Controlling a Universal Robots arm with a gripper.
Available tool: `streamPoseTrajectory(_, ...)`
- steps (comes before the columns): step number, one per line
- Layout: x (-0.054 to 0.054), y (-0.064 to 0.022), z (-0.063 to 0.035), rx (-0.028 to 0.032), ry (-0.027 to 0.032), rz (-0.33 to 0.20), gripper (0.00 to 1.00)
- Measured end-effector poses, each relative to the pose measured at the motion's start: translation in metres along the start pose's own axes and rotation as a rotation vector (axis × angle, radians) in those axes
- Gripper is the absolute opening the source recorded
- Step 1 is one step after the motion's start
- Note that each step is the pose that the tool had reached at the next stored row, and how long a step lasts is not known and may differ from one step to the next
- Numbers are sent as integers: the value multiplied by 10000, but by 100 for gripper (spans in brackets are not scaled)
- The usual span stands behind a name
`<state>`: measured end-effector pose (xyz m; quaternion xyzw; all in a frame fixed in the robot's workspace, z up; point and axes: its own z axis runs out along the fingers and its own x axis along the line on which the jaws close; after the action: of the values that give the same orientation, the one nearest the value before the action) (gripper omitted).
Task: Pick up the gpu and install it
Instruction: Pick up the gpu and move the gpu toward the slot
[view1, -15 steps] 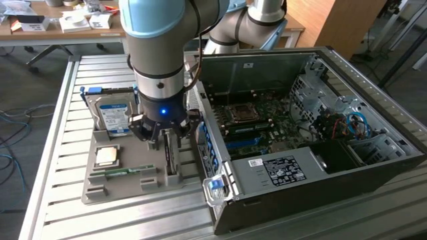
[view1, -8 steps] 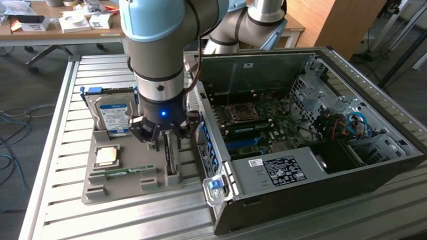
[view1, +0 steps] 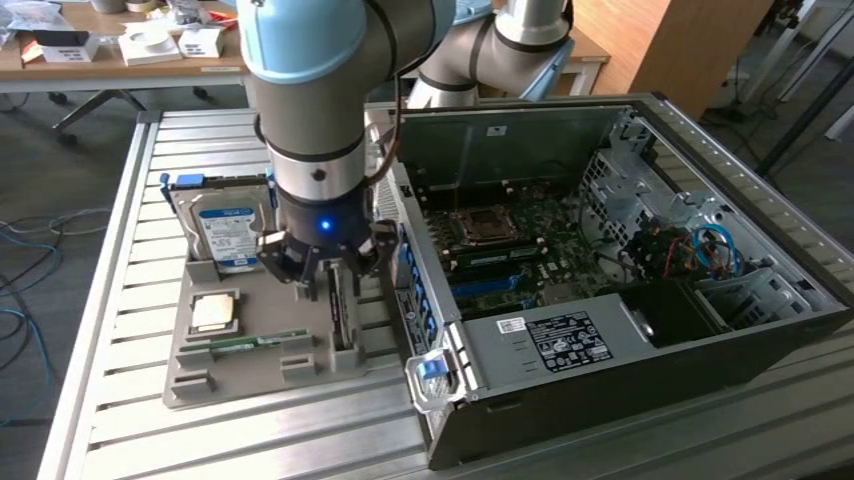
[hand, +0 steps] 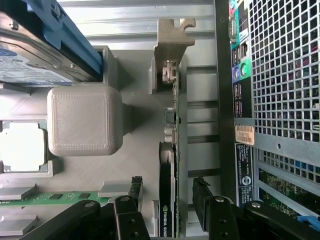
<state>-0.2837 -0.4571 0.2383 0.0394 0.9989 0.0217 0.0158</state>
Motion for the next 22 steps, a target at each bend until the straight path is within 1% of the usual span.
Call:
streamPoseTrajectory(4, 18, 20, 7, 0, 0, 3, 53)
streamPoseTrajectory(11, 24, 30, 45, 1, 1, 3, 53)
streamPoseTrajectory(22, 24, 30, 47, 0, 0, 3, 52)
